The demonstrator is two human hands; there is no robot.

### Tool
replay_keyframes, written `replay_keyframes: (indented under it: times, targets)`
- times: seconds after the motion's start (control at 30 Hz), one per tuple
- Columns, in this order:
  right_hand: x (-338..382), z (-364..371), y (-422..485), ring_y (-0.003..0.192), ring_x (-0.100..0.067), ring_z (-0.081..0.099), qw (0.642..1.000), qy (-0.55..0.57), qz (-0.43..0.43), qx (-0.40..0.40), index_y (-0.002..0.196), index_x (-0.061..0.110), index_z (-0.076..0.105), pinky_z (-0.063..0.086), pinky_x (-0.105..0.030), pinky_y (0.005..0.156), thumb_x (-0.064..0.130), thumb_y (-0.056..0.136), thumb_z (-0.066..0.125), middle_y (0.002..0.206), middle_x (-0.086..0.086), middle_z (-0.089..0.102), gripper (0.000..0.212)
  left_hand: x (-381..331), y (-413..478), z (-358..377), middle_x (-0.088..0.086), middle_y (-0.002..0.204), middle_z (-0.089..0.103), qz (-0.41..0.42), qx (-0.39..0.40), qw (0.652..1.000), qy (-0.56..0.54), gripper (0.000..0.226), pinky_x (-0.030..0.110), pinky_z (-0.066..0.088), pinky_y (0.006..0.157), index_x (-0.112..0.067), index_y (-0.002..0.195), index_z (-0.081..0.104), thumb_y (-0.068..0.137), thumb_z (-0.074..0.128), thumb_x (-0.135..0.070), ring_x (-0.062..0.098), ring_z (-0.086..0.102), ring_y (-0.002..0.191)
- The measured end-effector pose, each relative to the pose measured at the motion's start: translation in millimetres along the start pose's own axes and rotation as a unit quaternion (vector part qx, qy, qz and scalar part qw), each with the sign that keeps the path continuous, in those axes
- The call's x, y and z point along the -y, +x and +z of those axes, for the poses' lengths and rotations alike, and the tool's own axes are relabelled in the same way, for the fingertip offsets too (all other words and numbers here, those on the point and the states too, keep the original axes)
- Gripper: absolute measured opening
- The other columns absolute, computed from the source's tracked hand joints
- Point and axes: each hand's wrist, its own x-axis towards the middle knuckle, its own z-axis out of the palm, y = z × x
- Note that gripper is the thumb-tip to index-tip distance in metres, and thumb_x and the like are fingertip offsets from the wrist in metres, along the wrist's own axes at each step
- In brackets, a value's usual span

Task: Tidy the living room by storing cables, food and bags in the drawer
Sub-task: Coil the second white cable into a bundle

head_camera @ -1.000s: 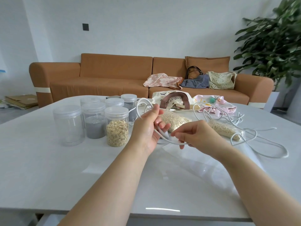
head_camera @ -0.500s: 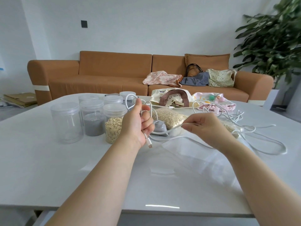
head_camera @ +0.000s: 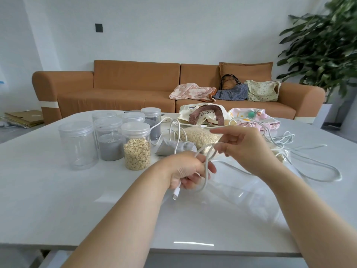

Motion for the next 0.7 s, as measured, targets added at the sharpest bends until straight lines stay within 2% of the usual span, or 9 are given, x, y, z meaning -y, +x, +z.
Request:
replay_keyframes:
  times: [0.07,0.13,0.2,0.27,0.37,0.43,0.5,0.6,0.7]
  targets:
    - [-1,0,0,0.051,0.001,0.051,0.999,-0.040,0.019,0.030,0.077,0.024,0.069,0.043,-0.014,0.057,0.000,0.078,0.071,0.052,0.014,0.062,0.024,0,0,4,-0.009,0.039,0.045,-0.008,0.005,1.000,0.020,0.029,0.010,0.015,0.034,-0.011,0.077,0.057,0.090,0.041,0.009,0.002,0.022,0.032]
    - [-2,-2,1,0.051,0.003,0.051,0.997,-0.051,0.030,0.040,0.070,0.022,0.067,0.043,-0.012,0.058,0.001,0.079,0.070,0.052,0.016,0.062,0.023,0,2,4,-0.006,0.048,0.046,-0.006,-0.017,1.000,0.014,0.029,0.011,0.018,0.034,-0.011,0.077,0.061,0.092,0.042,0.003,0.003,0.026,0.033]
    - [-4,-5,2,0.050,0.004,0.050,0.998,-0.041,0.027,0.036,0.069,0.020,0.065,0.040,-0.010,0.057,-0.001,0.080,0.068,0.051,0.017,0.061,0.024,-1,3,3,-0.001,0.060,0.051,0.008,-0.046,0.999,-0.002,0.026,0.013,0.026,0.035,-0.010,0.076,0.064,0.096,0.047,-0.011,0.005,0.037,0.036]
    - [-7,-8,3,0.052,0.004,0.048,0.999,-0.037,0.028,0.023,0.069,0.021,0.065,0.039,-0.009,0.058,-0.001,0.080,0.069,0.052,0.017,0.059,0.025,-3,2,2,-0.001,0.061,0.062,0.010,-0.050,0.999,-0.020,0.031,0.015,0.040,0.042,-0.011,0.078,0.064,0.097,0.050,-0.032,0.006,0.052,0.044]
    - [-11,-13,5,0.064,-0.007,0.053,0.998,-0.037,0.032,0.025,0.067,0.025,0.066,0.043,-0.022,0.067,0.001,0.079,0.070,0.060,0.008,0.061,0.028,-2,0,0,0.004,0.067,0.069,-0.022,0.006,0.997,-0.071,0.047,0.026,0.054,0.055,-0.009,0.087,0.063,0.095,0.043,-0.051,0.016,0.067,0.059]
    - [-14,-15,5,0.066,-0.015,0.051,0.998,-0.023,0.040,0.041,0.063,0.026,0.069,0.042,-0.029,0.066,0.000,0.078,0.070,0.063,0.000,0.060,0.031,-2,-2,-1,0.008,0.070,0.070,-0.030,0.037,0.994,-0.094,0.048,0.028,0.056,0.053,-0.009,0.095,0.060,0.095,0.041,-0.053,0.021,0.068,0.059]
    - [-15,-17,5,0.064,-0.017,0.049,0.997,-0.004,0.055,0.055,0.062,0.025,0.069,0.038,-0.029,0.063,-0.002,0.078,0.070,0.061,-0.001,0.059,0.031,-2,-4,-1,0.008,0.073,0.070,-0.025,0.042,0.993,-0.106,0.041,0.027,0.055,0.051,-0.012,0.101,0.059,0.094,0.046,-0.050,0.020,0.068,0.058]
    - [-15,-19,5,0.068,-0.021,0.050,0.995,0.000,0.062,0.074,0.063,0.027,0.071,0.039,-0.034,0.067,-0.002,0.075,0.073,0.066,-0.008,0.060,0.031,-3,-6,-2,0.005,0.078,0.069,-0.005,0.053,0.993,-0.106,0.032,0.025,0.054,0.049,-0.016,0.105,0.057,0.090,0.054,-0.044,0.017,0.067,0.058]
    - [-13,-16,3,0.064,-0.018,0.048,0.995,-0.009,0.051,0.088,0.063,0.019,0.067,0.039,-0.027,0.062,-0.001,0.071,0.076,0.062,-0.004,0.060,0.023,-2,-6,-1,0.004,0.078,0.069,0.006,0.053,0.996,-0.071,0.039,0.021,0.050,0.046,-0.016,0.110,0.056,0.084,0.056,-0.046,0.013,0.063,0.050]
